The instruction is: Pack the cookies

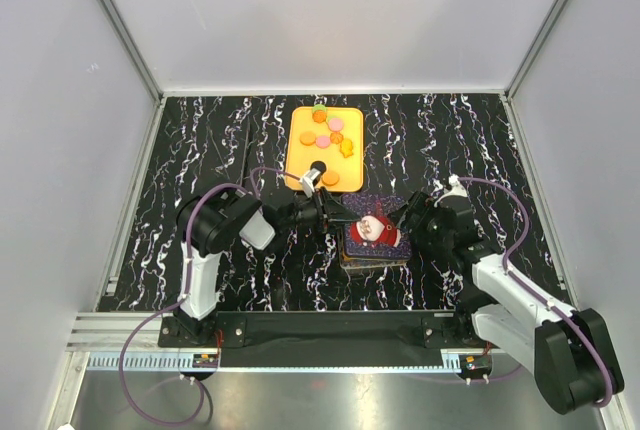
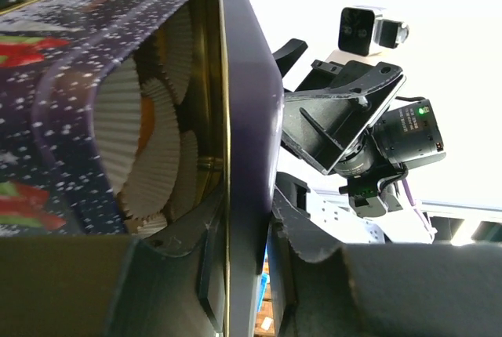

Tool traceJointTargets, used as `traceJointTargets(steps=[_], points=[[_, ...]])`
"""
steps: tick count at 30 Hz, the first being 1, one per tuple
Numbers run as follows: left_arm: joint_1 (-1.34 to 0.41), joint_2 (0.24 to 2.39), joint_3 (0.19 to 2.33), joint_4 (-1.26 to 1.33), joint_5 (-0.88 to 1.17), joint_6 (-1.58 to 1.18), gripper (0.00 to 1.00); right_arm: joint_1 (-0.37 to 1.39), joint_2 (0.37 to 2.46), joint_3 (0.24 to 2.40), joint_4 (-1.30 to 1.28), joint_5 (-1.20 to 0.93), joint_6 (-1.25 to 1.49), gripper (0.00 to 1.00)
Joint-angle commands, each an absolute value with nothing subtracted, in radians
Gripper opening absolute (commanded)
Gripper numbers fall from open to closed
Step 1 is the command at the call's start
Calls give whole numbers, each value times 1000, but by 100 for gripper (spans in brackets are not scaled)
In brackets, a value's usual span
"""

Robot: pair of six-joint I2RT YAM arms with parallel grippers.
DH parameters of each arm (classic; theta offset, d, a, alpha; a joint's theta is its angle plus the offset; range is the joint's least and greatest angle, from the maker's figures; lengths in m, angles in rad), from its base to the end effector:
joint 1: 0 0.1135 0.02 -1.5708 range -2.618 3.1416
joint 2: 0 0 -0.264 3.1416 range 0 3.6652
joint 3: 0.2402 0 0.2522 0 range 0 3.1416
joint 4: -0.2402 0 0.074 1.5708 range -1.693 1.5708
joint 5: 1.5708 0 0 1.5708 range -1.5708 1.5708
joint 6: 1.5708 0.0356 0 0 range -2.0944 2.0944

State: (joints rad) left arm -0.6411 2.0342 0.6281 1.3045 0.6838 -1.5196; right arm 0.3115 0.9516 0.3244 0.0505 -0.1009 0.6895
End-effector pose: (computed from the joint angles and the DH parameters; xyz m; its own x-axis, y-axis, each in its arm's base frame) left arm 0.2578 -0.2204 0.1075 -0.9702 -0.2419 0.0131 -0.0317 0.0731 -0.9968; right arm 0.1817 0.0623 0.1736 -0.6456 0.4571 -0.6118 0.0329 0.8170 0.5756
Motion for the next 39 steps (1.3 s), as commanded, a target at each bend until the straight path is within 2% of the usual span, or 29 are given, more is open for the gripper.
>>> traceJointTargets(steps=[1,14,39], points=[[-627,2040,618,1425,706,-1503,27,314,968,330,115,-121,692,96],[-594,2006,588,1384,729,-1467,38,314,985,334,106,-112,692,89],[-525,1922,532,1255,746,-1394,45,314,1012,391,22,-80,666,83]])
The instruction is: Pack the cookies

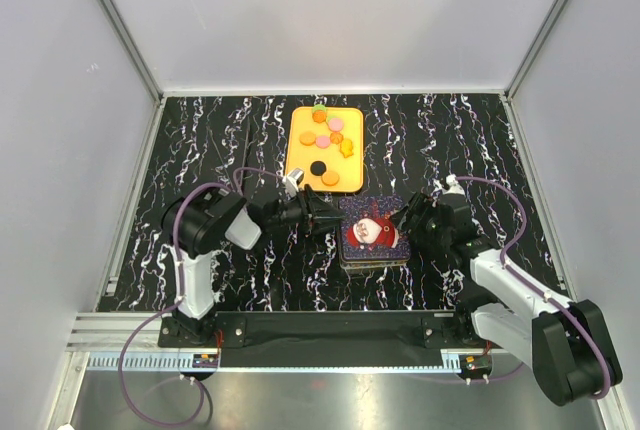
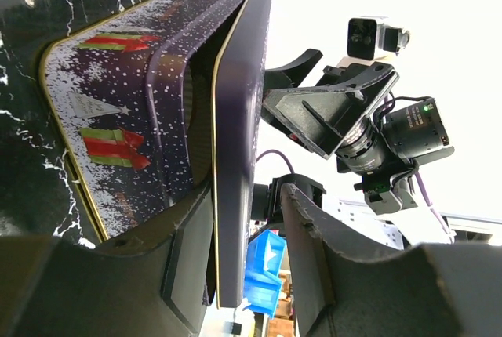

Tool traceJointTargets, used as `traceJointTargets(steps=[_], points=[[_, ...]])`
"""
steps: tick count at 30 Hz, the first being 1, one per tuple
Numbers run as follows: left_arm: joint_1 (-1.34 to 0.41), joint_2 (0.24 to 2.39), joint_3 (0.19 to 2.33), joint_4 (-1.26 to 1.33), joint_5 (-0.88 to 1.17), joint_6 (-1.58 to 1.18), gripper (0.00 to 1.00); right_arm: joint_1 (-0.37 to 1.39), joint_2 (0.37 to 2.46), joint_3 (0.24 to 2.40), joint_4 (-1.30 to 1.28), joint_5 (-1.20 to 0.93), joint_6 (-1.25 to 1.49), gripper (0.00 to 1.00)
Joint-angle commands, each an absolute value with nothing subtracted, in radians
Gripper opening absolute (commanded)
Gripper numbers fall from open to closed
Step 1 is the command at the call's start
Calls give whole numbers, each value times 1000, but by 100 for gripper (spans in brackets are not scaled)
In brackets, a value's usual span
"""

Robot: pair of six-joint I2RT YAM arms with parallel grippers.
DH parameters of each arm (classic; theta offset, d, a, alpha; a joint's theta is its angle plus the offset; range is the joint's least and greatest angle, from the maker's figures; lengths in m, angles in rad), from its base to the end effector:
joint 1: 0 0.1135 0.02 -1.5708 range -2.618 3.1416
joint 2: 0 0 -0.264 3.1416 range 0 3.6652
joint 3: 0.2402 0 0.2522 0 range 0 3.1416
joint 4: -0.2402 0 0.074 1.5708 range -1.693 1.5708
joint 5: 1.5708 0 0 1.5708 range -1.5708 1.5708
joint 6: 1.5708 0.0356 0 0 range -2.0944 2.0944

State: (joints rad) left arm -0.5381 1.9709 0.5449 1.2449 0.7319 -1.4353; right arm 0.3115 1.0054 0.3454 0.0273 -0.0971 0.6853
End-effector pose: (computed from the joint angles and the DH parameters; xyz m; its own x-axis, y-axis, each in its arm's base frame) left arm 0.2595 -0.1826 0.1048 -0.9579 -0.2866 -0.0136 -0.0255 0.1322 -0.9909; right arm 0.1866 0.0637 0.1689 -0.6759 0.4441 -0.5881 0.0625 0.8296 0.5548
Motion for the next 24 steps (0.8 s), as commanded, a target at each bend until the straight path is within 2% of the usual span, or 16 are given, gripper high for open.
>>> traceJointTargets(steps=[1,11,18,24], points=[[-523,1919,529,1244,746,-1387,45,314,1014,394,20,-80,666,83],[-506,1865,508,1158,738,-1335,56,314,1015,413,5,-78,657,82],[-495,1815,511,1060,739,-1281,58,314,1011,423,-40,-75,650,82],[-492,1732,532,847,719,-1184,61,314,1011,439,-58,-77,643,82]])
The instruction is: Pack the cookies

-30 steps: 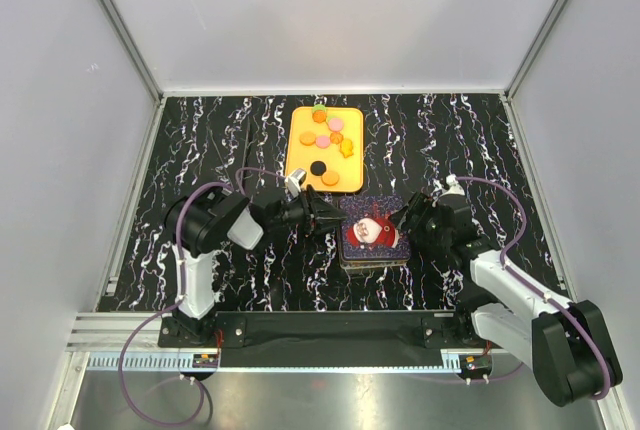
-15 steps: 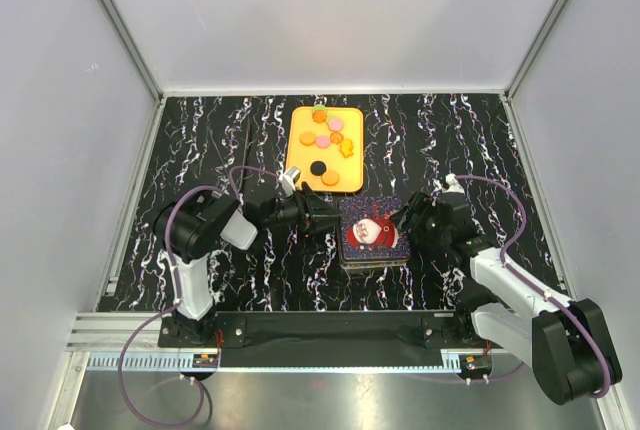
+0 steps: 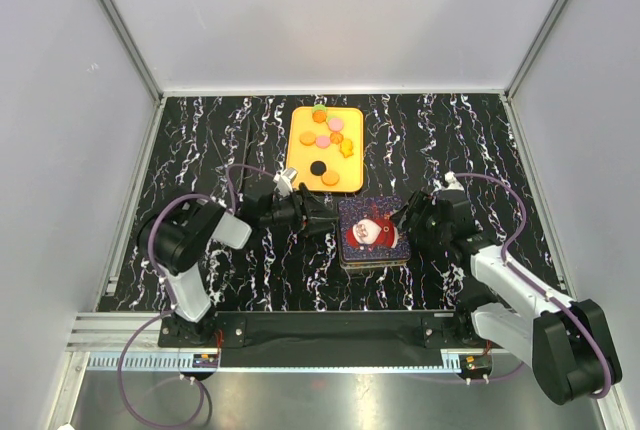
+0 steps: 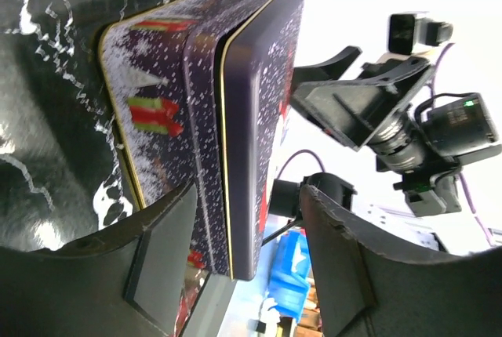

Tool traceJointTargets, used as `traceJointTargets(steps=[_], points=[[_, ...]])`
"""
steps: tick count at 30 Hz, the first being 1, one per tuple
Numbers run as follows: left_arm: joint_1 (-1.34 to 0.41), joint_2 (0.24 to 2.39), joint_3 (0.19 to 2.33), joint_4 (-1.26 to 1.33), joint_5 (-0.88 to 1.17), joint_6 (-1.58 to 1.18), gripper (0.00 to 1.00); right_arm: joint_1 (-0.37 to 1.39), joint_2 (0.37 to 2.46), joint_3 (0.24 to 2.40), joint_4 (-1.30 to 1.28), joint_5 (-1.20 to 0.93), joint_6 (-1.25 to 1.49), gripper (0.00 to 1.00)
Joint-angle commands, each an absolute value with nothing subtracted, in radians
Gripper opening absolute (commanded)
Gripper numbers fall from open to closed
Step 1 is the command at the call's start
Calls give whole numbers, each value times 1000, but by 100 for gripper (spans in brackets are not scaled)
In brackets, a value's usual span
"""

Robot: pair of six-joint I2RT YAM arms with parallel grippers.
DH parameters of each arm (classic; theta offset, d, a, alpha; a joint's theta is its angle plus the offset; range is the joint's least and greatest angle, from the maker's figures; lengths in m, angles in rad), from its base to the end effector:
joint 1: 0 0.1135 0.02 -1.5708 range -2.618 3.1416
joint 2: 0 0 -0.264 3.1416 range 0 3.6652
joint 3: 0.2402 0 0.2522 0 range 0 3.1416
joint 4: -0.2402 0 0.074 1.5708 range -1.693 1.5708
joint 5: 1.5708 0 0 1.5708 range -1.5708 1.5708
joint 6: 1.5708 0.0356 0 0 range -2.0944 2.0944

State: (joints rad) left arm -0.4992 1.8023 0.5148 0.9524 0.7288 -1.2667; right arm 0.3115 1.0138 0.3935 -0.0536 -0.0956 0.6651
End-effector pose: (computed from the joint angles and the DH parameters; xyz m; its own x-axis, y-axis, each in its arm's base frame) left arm 0.2535 -0.1652 0.1190 -0.9540 -0.2905 -0.0738 -0.0032 0.2562 -0.9666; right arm 0.1895 0.0646 0.1757 -0.6995 0.4202 -0.5781 0.0707 0.8456 0.5291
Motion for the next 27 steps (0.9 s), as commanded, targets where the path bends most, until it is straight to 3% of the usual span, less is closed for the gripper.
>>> traceJointTargets(steps=[1,10,27], points=[[-492,1720,543,815,716,-1148,62,313,1014,442,-61,-77,641,82],[-520,1644,613,542,650,-979,68,314,1051,471,-69,-84,630,81],[-584,1649,718,394,581,-890,68,322,1074,541,-140,-100,604,76]])
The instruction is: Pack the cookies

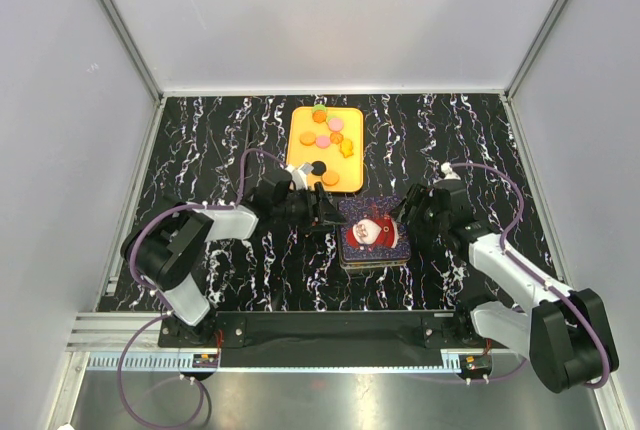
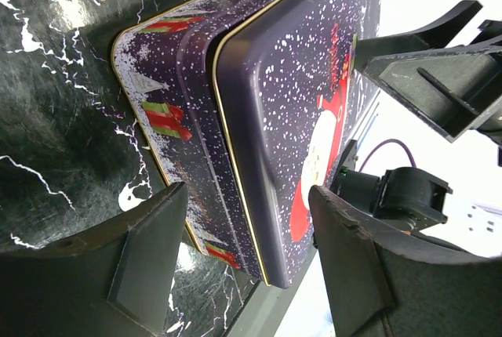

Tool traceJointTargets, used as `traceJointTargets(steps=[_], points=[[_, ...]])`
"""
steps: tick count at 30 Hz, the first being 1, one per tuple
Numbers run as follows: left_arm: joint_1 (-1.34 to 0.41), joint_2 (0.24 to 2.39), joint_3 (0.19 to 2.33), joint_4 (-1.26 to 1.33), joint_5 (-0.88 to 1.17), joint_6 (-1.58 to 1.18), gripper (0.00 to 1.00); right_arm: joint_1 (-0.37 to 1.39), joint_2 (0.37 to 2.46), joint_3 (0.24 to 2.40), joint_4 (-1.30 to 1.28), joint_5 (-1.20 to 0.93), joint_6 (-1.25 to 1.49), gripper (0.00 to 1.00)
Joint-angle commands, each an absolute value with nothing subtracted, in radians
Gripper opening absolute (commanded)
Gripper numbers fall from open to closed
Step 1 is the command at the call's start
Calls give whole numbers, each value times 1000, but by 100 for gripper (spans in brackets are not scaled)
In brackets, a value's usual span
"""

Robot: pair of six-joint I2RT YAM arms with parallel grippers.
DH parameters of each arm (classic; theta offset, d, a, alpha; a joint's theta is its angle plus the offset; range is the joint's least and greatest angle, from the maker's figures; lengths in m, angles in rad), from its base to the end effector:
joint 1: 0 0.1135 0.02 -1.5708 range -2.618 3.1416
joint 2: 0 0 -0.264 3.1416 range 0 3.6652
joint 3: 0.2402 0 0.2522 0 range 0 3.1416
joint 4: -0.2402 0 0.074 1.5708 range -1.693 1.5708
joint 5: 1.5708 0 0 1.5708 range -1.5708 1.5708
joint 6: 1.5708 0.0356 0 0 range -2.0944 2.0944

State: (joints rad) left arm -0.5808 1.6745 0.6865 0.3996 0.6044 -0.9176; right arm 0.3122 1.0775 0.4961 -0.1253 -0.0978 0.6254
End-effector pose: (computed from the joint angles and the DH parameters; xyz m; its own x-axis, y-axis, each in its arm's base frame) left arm 0.2549 -0.1915 0.1472 -0.9544 -0.1552 -0.2550 0.1461 0.5023 -0.8523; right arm 0.2044 0.0696 0.1906 -0.7213 0.3794 -0.5794 0.0566 0.8661 0.4966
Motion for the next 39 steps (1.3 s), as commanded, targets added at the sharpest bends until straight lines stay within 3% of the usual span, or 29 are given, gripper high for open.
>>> traceJointTargets(steps=[1,18,24,39], points=[[-584,1649,719,394,578,-890,68,324,1075,543,-143,-101,606,77],[-603,1683,758,367,574,-888,67,347,1115,595,-190,-121,589,70],[-607,1693,770,354,572,-888,66,347,1111,621,-230,-121,580,60],[-617,1707,810,269,557,-856,67,348,1175,643,-242,-118,565,61]])
